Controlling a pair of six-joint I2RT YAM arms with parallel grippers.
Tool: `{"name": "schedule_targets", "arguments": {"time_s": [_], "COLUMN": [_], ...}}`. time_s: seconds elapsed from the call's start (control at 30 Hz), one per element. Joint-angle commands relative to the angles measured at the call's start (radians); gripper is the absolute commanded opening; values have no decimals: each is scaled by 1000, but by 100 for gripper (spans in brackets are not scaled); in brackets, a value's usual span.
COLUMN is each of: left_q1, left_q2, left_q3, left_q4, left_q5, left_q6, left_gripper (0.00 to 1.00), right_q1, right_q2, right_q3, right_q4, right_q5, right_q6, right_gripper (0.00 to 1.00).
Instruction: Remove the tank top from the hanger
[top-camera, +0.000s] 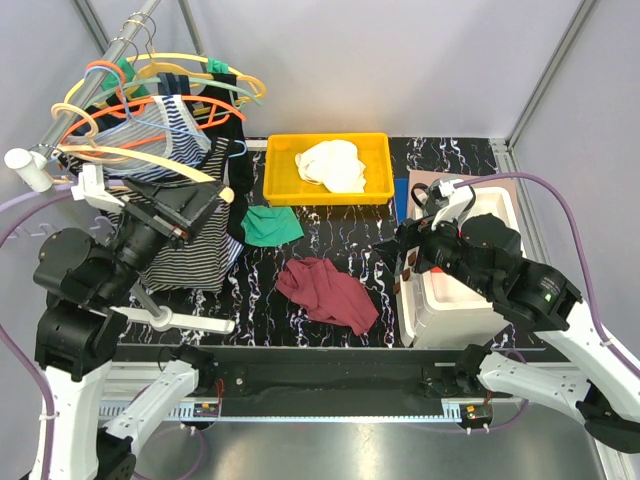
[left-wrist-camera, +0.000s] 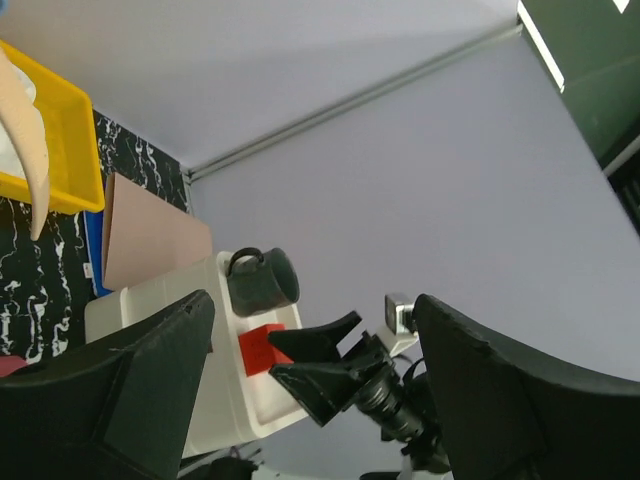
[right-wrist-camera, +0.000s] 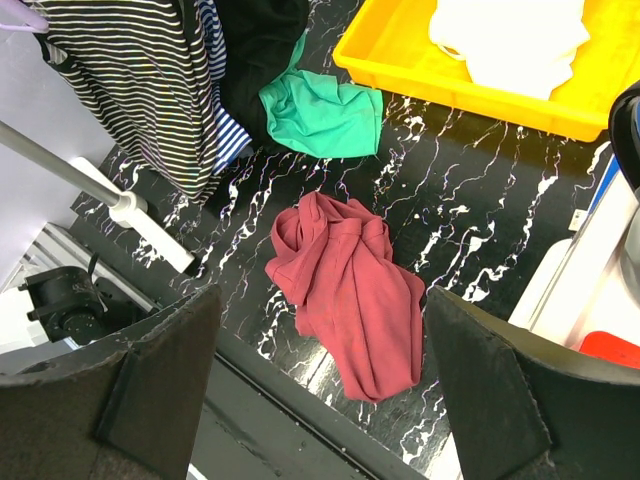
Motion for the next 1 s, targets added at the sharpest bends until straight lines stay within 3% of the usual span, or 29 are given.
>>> {"name": "schedule_targets", "arguments": {"time_s": [0.0,0.1,0.17,0.33,0.5,0.6,0.77,0.97], "left_q1": [-19,-65,-172,-521,-712,-737,-743,-770], "left_q2": [44,107,174,374,498,557,696,768], "left_q3": [35,64,96,207,224,140,15,-144], "left_q4": [90,92,92,89,70,35,-62,-56], "left_q5": [138,143,94,-181,-418,-488,-416,-410], "left_q6": [188,274,333,498,688,769,731,657], "left_gripper": [85,85,86,87,93,97,99,99], "right_q1": [-3,-3,-1,-1,-1,-3,-3,-3], "right_q2": [2,-6,-9,-12,-42,-87,-141,-168], "right_q3": [13,10,11,31,48,34,39,24], "right_q4": [46,45,42,26,-13,-38,-81,-99], "right_q5": [-2,7,15,42,91,139,189,219], "right_q6": [13,23,28,31,31,31,34,45], "right_gripper": [90,90,90,91,90,91,92,93]}}
